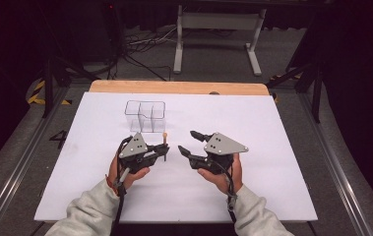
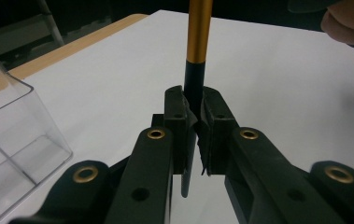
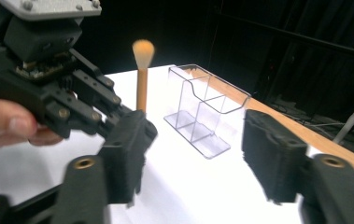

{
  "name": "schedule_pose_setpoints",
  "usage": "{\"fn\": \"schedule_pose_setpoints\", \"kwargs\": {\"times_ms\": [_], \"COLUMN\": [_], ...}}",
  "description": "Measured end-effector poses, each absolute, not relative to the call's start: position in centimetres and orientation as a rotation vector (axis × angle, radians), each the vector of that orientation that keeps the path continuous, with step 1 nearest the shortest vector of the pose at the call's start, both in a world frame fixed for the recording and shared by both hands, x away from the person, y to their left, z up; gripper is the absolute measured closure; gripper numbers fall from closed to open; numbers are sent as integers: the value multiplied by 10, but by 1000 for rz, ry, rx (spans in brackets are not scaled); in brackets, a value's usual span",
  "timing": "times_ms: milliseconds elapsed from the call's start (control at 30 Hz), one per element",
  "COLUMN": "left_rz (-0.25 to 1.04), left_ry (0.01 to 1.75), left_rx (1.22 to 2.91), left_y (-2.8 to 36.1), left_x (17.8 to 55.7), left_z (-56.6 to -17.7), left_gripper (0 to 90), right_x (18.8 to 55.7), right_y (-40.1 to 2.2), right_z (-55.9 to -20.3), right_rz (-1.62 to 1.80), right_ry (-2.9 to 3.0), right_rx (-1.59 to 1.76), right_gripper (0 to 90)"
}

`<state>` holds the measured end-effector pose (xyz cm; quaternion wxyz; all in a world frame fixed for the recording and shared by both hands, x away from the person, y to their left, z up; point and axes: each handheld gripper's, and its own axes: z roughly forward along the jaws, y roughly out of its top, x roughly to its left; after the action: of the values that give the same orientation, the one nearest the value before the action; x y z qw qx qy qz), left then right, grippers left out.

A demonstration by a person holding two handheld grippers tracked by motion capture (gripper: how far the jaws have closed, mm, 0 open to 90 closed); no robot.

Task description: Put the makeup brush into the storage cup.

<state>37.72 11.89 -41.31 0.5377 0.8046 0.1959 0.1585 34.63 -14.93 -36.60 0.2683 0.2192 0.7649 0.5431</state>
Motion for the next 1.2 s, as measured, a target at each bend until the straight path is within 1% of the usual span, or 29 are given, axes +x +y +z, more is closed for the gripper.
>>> {"fn": "schedule_pose_setpoints", "kwargs": {"times_ms": [200,233,333,367,433,467,667,1200], "left_rz": [388,392,391,395,399,401,415,464], "left_ry": [470,468,476,477,475,474,482,531], "left_rx": [1906,1905,1906,1907,1907,1909,1902,1865], "left_y": [125,125,127,128,129,130,134,155], "left_x": [377,377,377,377,377,377,377,378], "left_z": [-412,-412,-412,-412,-412,-412,-411,-404], "left_gripper": [829,829,829,829,829,829,829,828], "right_x": [343,343,342,341,340,340,337,325], "right_y": [-171,-175,-183,-187,-194,-198,-215,-248], "right_z": [-368,-369,-369,-370,-372,-373,-377,-393], "right_rz": [1404,1387,1371,1347,1332,1325,1287,1193], "right_ry": [2014,2000,1975,1958,1935,1930,1891,1830], "right_rx": [598,600,604,615,607,627,652,677], "right_gripper": [241,206,168,130,117,91,58,51]}}
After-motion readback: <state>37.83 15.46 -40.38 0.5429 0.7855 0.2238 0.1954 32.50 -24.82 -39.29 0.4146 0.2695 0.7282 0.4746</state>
